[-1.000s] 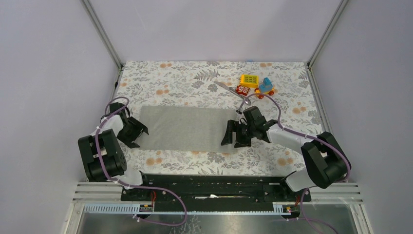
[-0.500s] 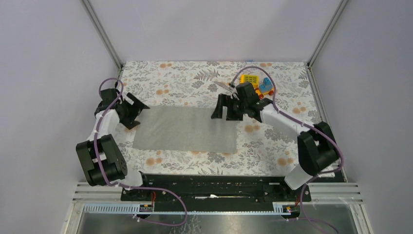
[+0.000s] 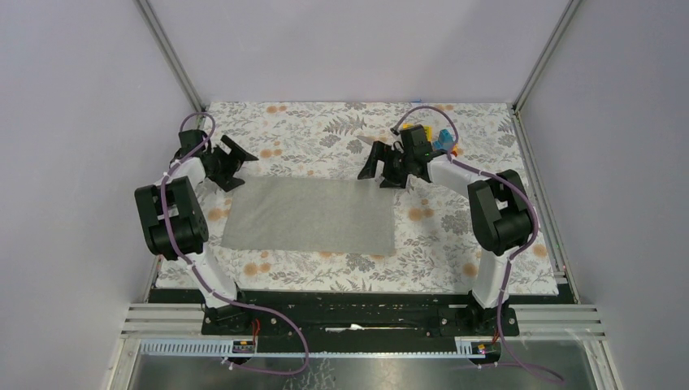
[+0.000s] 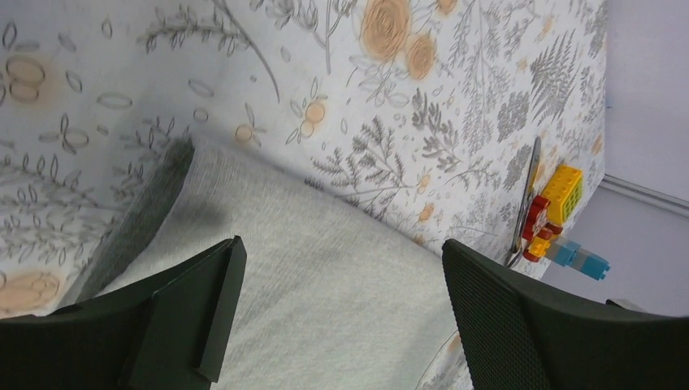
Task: Fold the napkin into a case and place the utensils inside
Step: Smooth out the rectangle-folded napkin at the center of the board.
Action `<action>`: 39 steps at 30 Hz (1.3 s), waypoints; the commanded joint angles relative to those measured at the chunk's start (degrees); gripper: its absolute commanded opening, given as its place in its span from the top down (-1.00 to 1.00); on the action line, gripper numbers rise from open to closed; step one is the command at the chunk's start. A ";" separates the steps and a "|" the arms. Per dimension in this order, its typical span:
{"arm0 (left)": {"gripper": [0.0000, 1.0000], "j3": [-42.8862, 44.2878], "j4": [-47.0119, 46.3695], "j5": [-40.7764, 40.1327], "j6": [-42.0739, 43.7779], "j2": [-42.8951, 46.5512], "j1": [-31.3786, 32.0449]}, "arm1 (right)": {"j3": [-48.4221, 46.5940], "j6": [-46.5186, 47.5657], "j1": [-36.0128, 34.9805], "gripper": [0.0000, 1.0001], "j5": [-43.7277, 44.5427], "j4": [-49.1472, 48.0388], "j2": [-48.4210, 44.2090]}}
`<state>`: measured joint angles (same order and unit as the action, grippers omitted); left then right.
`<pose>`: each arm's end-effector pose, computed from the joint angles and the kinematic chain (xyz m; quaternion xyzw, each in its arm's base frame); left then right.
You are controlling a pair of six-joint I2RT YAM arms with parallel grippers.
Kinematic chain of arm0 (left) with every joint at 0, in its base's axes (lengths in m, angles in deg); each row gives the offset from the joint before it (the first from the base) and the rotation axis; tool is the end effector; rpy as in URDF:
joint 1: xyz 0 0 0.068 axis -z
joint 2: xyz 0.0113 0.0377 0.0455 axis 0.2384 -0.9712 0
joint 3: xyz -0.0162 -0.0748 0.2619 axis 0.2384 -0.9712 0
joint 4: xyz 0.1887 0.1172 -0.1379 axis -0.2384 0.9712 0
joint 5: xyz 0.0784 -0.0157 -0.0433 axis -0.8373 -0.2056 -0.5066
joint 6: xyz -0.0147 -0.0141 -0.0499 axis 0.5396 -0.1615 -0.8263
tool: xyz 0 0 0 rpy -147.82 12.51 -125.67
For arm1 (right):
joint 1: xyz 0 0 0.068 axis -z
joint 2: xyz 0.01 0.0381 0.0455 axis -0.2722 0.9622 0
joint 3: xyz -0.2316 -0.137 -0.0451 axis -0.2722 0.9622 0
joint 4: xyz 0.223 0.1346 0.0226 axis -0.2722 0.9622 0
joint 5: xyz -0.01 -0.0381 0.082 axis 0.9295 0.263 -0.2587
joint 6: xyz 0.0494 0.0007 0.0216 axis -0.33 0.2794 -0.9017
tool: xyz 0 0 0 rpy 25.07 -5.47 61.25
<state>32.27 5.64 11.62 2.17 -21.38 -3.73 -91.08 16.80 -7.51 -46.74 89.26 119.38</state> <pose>0.3666 0.0981 0.1885 -0.3735 0.8476 -0.2839 0.2480 0.3781 0.1797 0.1914 -0.0164 0.8968 0.3640 0.2508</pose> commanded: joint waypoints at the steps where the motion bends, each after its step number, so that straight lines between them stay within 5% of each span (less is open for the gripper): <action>1: -0.92 3.85 -4.29 1.14 0.39 -2.39 -0.39 | 0.87 0.65 2.08 -0.99 -2.71 -3.50 0.08; 12: -0.91 5.48 -3.13 -3.81 2.32 -8.84 -1.20 | 2.12 2.98 5.03 -0.99 0.62 -4.36 4.14; 22: -0.92 8.63 1.38 -3.09 4.31 -3.47 -0.79 | -2.63 8.50 3.61 -0.99 10.89 4.74 -1.10; 31: -0.93 9.64 -1.69 3.28 -0.39 -5.63 0.01 | -5.46 0.39 -0.20 -0.99 -2.00 -2.04 2.44; 39: -0.93 11.04 -1.03 -0.01 1.74 -10.86 -0.71 | -3.71 1.29 2.09 -0.99 -0.80 -3.89 6.72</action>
<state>41.12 5.68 12.73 2.63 -29.70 -3.81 -95.19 18.24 -7.38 -46.26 87.38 124.54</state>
